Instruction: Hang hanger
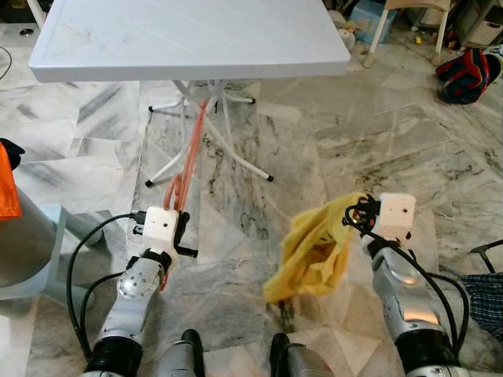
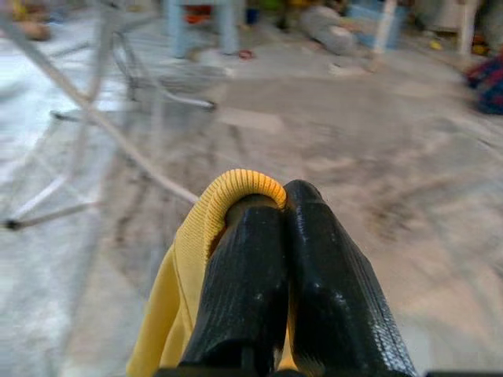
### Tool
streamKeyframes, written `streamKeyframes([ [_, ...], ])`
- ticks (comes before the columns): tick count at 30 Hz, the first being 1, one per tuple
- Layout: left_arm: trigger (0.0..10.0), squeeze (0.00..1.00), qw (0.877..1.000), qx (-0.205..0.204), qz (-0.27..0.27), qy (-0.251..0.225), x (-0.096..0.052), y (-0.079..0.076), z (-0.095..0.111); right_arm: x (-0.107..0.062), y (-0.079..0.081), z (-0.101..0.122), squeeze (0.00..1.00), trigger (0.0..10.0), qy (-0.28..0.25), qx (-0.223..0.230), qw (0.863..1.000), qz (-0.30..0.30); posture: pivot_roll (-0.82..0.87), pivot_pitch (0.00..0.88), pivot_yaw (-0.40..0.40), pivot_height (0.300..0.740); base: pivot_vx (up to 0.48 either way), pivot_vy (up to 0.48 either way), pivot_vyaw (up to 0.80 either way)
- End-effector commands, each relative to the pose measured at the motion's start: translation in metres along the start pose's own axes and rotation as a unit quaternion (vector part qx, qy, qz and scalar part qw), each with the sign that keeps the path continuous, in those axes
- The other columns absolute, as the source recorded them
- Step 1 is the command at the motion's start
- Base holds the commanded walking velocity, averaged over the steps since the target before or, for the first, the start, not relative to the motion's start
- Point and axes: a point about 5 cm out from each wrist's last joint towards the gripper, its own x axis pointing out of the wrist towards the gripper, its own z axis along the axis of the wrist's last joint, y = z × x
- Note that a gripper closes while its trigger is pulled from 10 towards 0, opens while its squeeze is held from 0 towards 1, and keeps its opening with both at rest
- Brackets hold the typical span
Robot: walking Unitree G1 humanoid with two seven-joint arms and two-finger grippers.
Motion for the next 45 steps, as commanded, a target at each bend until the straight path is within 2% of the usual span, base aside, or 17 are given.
streamKeyframes([
  [1,10.0,0.00,1.000,0.016,-0.014,0.005,-0.002,-0.001,-0.001,0.002,0.002,0.014,0.00,0.0,-0.025,-0.012,0.999,0.024,0.09,0.250,-0.072,0.740,0.000,0.000,0.00],
  [3,10.0,0.00,1.000,0.010,-0.018,0.020,-0.005,0.002,-0.005,0.001,0.007,0.020,0.00,0.0,-0.028,-0.010,0.998,0.054,0.11,0.238,-0.064,0.740,0.000,0.000,0.00],
  [6,10.0,0.00,1.000,0.000,-0.004,0.008,-0.009,-0.001,-0.003,-0.001,0.012,0.023,0.00,0.0,-0.038,-0.007,0.997,0.066,0.12,0.224,-0.058,0.740,0.000,0.000,0.00],
  [9,10.0,0.00,0.997,-0.048,0.056,0.009,-0.020,-0.001,-0.011,-0.006,0.017,0.019,0.00,0.0,-0.045,0.041,0.997,0.047,0.15,0.163,-0.045,0.740,0.000,0.000,0.00],
  [12,10.0,0.00,0.991,-0.093,0.100,0.014,-0.029,0.005,-0.018,-0.008,0.020,0.016,0.00,0.0,-0.048,0.064,0.997,0.020,0.17,0.148,-0.046,0.740,0.000,0.000,0.00],
  [15,10.0,0.00,0.984,-0.109,0.139,0.011,-0.036,0.014,-0.019,-0.010,0.016,0.013,0.00,0.0,-0.053,0.075,0.996,-0.008,0.19,0.147,-0.061,0.740,0.000,0.000,0.00],
  [19,10.0,0.00,0.983,-0.111,0.149,-0.010,-0.041,0.017,-0.009,-0.012,0.010,0.012,0.00,0.0,-0.061,0.075,0.994,-0.042,0.20,0.159,-0.066,0.740,0.000,0.000,0.00],
  [22,10.0,0.00,0.982,-0.112,0.150,-0.012,-0.041,0.018,-0.005,-0.013,0.011,0.011,0.00,0.0,-0.060,0.089,0.993,-0.044,0.20,0.168,-0.069,0.740,0.000,0.000,0.00],
  [23,10.0,0.00,0.982,-0.116,0.150,-0.018,-0.041,0.017,-0.003,-0.014,0.012,0.011,0.00,2.0,-0.061,0.087,0.993,-0.041,0.20,0.173,-0.074,0.740,0.000,0.000,0.00],
  [24,10.0,0.00,0.982,-0.117,0.149,-0.020,-0.042,0.017,-0.001,-0.015,0.012,0.011,0.00,5.5,-0.060,0.089,0.993,-0.039,0.19,0.179,-0.076,0.740,0.270,0.000,0.00],
  [25,10.0,0.00,0.981,-0.122,0.148,-0.024,-0.043,0.014,0.002,-0.017,0.014,0.011,0.00,10.0,-0.060,0.090,0.994,-0.030,0.19,0.190,-0.077,0.740,0.337,0.000,0.00],
  [29,10.0,0.00,0.981,-0.137,0.137,-0.025,-0.044,0.003,0.005,-0.017,0.022,0.013,0.00,10.0,-0.063,0.085,0.994,-0.007,0.18,0.205,-0.075,0.740,0.403,0.000,0.00],
  [35,10.0,0.00,0.982,-0.142,0.117,-0.033,-0.040,-0.005,0.012,-0.014,0.028,0.022,0.00,10.0,-0.079,0.085,0.993,0.008,0.18,0.210,-0.075,0.740,0.434,0.000,0.00],
  [41,10.0,0.00,0.981,-0.144,0.120,-0.047,-0.035,-0.001,0.025,-0.011,0.031,0.031,0.00,10.0,-0.091,0.087,0.992,0.015,0.17,0.219,-0.077,0.740,0.453,0.000,0.00],
  [45,10.0,0.00,0.982,-0.130,0.117,-0.069,-0.032,0.001,0.040,-0.009,0.033,0.041,0.00,10.0,-0.107,0.085,0.990,0.024,0.17,0.223,-0.076,0.740,0.454,0.000,0.00],
])
